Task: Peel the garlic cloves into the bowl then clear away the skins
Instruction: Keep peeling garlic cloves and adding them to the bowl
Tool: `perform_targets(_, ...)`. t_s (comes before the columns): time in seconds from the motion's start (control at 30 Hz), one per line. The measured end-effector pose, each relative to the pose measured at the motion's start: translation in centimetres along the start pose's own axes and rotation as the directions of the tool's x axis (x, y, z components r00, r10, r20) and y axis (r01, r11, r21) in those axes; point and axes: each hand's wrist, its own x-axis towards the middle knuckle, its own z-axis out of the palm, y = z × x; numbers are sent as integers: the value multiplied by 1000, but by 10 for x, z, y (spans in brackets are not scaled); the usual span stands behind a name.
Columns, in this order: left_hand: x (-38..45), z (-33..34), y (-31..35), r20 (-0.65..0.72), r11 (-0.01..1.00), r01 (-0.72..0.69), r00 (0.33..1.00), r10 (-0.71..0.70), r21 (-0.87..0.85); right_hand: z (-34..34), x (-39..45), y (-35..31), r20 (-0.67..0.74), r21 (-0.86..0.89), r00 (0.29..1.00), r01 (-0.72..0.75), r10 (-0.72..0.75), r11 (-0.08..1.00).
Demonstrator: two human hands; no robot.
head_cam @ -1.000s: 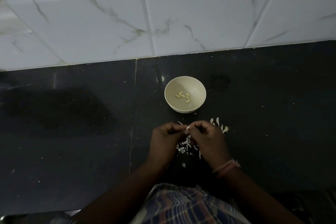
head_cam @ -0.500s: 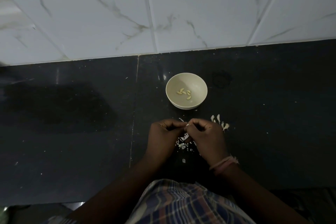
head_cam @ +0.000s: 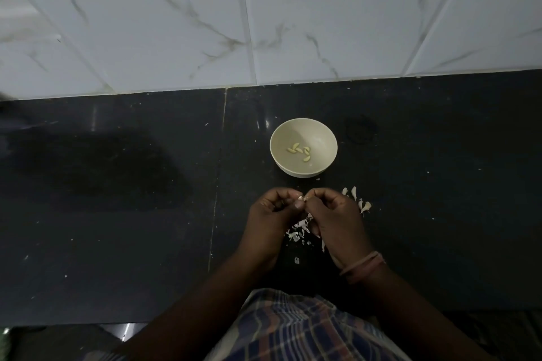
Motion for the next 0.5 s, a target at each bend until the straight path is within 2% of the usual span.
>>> perform_targets(0.13,6,-1,2,-28,940,120,990,-135,-319,2,-2,5,6,29,999,-39,39,999)
perform_targets(0.3,7,0,-3,-25,865,219,966,-258,-452,5,-5,8,0,78,995,-95,96,992)
perform_targets(0.4,9,-3,0,-80,812,226,945,-316,-538,6,-4,9,-15,110,992,-122,124,986)
perform_targets(0.5,10,-7,5,-100,800,220,939,-328,-558,2,-2,10,-51,100,992,-111,116,989)
